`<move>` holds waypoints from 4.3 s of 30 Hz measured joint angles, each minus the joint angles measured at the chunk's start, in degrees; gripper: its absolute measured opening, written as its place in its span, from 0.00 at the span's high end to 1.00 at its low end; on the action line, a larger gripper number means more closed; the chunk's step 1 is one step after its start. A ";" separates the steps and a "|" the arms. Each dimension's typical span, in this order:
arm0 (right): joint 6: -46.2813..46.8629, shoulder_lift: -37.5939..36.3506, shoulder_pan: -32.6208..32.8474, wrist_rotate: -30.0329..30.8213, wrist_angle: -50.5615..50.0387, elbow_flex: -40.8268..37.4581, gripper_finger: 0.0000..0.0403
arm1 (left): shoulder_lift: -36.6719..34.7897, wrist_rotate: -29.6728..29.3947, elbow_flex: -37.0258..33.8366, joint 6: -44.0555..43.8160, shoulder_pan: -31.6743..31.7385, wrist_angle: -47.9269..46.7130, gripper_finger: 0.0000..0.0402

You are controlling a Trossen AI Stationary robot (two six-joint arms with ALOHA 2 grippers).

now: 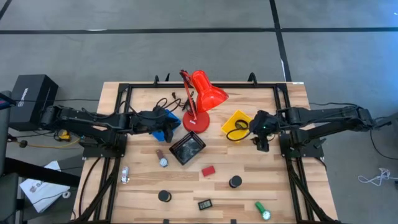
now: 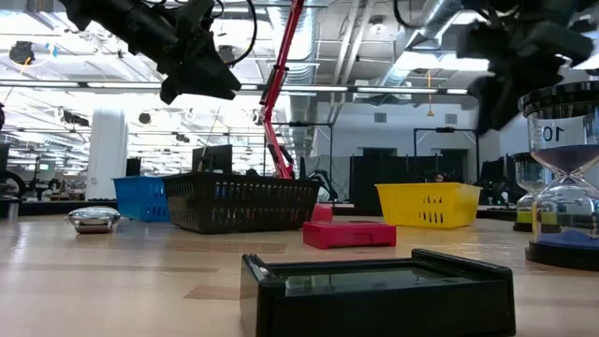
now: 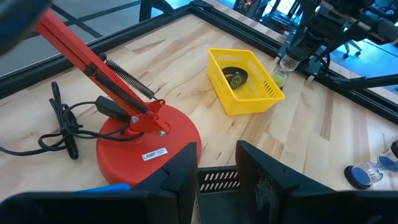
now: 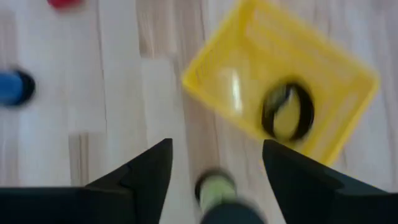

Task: Pick & Place Office items
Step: Put the right green hourglass into the black bin

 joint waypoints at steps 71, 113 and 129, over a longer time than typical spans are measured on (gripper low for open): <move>3.92 15.02 5.10 -7.65 6.41 12.30 0.49 | 0.00 0.02 0.02 -0.04 -0.02 1.29 0.74; -13.68 57.59 5.73 -2.70 -9.19 47.80 0.42 | -0.02 0.02 0.02 1.46 -0.01 3.56 0.74; -13.66 57.25 5.73 -2.84 -13.50 47.76 0.42 | -0.02 0.04 0.02 1.45 0.00 3.56 0.74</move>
